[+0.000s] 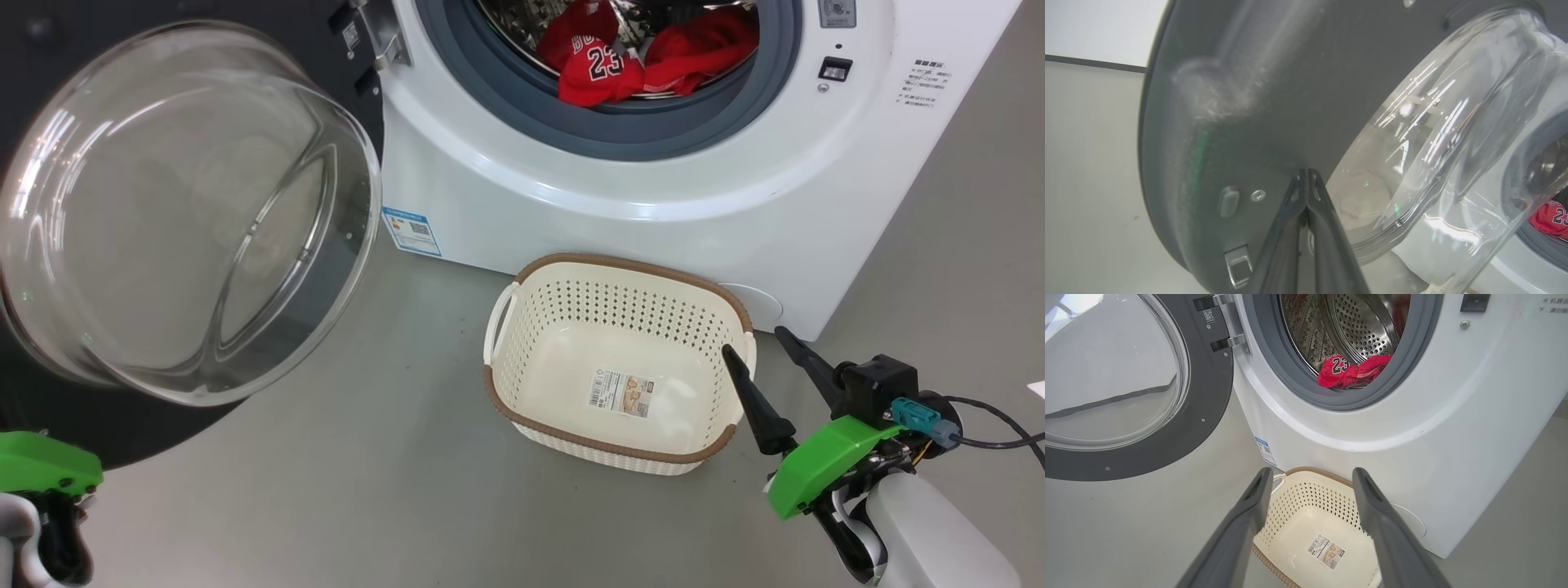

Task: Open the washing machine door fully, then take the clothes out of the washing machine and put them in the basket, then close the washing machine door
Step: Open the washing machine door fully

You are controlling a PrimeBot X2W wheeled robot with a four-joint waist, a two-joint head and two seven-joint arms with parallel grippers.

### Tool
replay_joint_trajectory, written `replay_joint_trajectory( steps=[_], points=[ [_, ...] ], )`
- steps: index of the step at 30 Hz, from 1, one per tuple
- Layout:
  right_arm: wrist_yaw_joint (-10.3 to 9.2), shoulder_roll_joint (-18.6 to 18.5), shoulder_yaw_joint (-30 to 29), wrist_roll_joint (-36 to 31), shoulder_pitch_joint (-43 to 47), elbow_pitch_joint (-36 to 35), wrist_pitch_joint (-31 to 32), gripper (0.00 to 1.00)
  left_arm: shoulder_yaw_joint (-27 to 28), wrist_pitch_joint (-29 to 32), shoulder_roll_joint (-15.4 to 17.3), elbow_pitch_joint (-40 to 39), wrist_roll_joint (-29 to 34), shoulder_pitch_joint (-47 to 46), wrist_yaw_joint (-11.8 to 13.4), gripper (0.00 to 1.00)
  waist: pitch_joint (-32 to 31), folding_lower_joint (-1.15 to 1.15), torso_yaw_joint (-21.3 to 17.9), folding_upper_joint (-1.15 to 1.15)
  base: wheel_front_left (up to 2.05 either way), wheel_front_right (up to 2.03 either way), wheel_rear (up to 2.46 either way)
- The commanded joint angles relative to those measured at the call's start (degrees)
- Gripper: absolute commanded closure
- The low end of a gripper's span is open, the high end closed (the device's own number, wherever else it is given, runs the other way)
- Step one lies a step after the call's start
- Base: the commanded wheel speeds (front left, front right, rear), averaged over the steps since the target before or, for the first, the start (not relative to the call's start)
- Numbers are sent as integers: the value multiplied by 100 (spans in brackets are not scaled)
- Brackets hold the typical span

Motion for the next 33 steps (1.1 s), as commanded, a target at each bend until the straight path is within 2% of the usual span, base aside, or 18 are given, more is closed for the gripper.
replay_joint_trajectory(
  steps=[1, 8, 12, 14, 15, 16, 17, 23, 26, 28, 32, 33],
  points=[
    [37, -4, 118, 7, -88, -93, -37, 0, 309, -87, 379, 16, -117, -223, -59, 100, -1, 0, -22, 0, 0, 0, 0],
    [37, 69, 123, 48, -103, -73, -37, 0, 278, -176, 382, 114, -149, -195, -256, 100, -67, 0, -106, 0, 0, 0, 0],
    [37, 142, 126, 30, -72, -75, -37, 0, 244, -192, 362, -120, -106, 24, -223, 100, -169, 0, -186, 0, 0, 0, 0],
    [37, 188, 115, 30, -42, -81, -37, 0, 201, -173, 354, -356, -65, 191, -204, 77, -224, 0, -229, 0, 0, 0, 0],
    [37, 234, 87, 27, -2, -91, -37, 0, 172, -181, 375, -681, 21, 378, -132, 58, -286, 0, -273, 0, 0, 0, 0],
    [37, 258, 66, 26, 21, -100, -37, 0, 157, -176, 380, -883, 62, 483, -88, 37, -320, 0, -295, 0, 0, 0, 0],
    [37, 280, 49, 25, 44, -106, -37, 0, 140, -153, 381, -1103, 93, 595, -50, 2, -353, 0, -318, 0, 0, 0, 0],
    [37, 370, -128, 0, 197, -175, -37, 0, -32, 308, 432, -2526, 359, 1299, 344, 0, -557, 0, -455, 0, 0, 0, 0],
    [37, 399, -257, -63, 276, -261, -37, 0, -174, 467, 498, -3227, 507, 1532, 403, 0, -655, 0, -559, 0, 0, 0, 0],
    [37, 421, -346, -116, 318, -342, -37, 0, -205, 525, 423, -3605, 393, 1616, 358, 0, -705, 0, -653, 0, 0, 0, 0],
    [37, 478, -517, -187, 380, -547, -37, 0, -291, 498, 317, -4031, 103, 1663, 53, 0, -763, 0, -876, 0, 0, 0, 0],
    [37, 494, -548, -199, 396, -608, -37, 0, -248, 468, 187, -4063, -123, 1637, -19, 0, -778, 0, -934, 0, 0, 0, 0]
  ],
)
